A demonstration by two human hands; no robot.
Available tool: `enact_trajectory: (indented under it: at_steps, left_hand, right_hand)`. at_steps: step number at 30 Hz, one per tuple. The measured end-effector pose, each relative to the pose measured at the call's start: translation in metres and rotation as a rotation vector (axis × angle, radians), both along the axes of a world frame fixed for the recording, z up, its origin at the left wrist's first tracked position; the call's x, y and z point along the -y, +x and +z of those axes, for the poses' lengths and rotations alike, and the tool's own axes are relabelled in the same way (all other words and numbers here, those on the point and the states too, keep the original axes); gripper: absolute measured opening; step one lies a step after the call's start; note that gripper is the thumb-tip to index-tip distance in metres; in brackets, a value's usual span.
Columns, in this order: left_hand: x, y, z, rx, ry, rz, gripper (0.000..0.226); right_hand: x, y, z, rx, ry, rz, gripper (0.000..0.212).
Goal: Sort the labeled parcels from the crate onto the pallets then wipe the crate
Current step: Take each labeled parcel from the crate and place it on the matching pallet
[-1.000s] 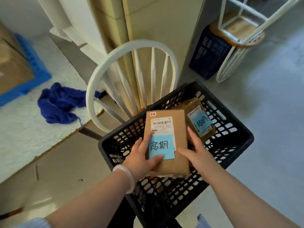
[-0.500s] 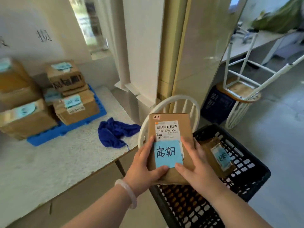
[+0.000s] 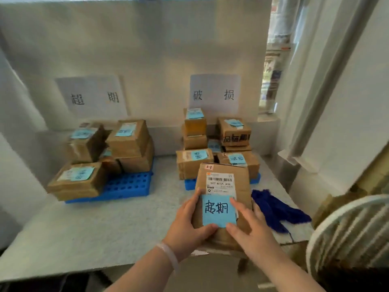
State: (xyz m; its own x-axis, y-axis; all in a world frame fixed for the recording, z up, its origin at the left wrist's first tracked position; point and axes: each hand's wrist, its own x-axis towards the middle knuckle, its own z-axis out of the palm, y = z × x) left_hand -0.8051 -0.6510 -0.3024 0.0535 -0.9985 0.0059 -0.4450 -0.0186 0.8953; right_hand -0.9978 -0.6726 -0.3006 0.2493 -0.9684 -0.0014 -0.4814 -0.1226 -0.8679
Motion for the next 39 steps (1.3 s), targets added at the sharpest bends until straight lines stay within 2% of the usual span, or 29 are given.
enact_trajectory:
  at_steps: [10, 18, 28, 39]
  left_hand:
    - [-0.029, 0.136, -0.007, -0.046, 0.001, 0.356, 0.084]
    - [0.012, 0.210, -0.026, -0.080, 0.107, 0.461, 0.077]
    - [0.077, 0.278, -0.041, -0.135, 0.222, 0.529, 0.076]
    - [0.114, 0.344, -0.086, -0.144, 0.362, 0.423, 0.076]
  right_hand:
    - [0.029, 0.156, -0.006, -0.007, 0.023, 0.280, 0.057]
    - [0.084, 0.244, -0.031, -0.047, 0.135, 0.365, 0.052]
    - [0.159, 0.320, -0.040, -0.085, 0.220, 0.458, 0.054]
    - [0.168, 0.373, -0.071, -0.140, 0.356, 0.297, 0.055]
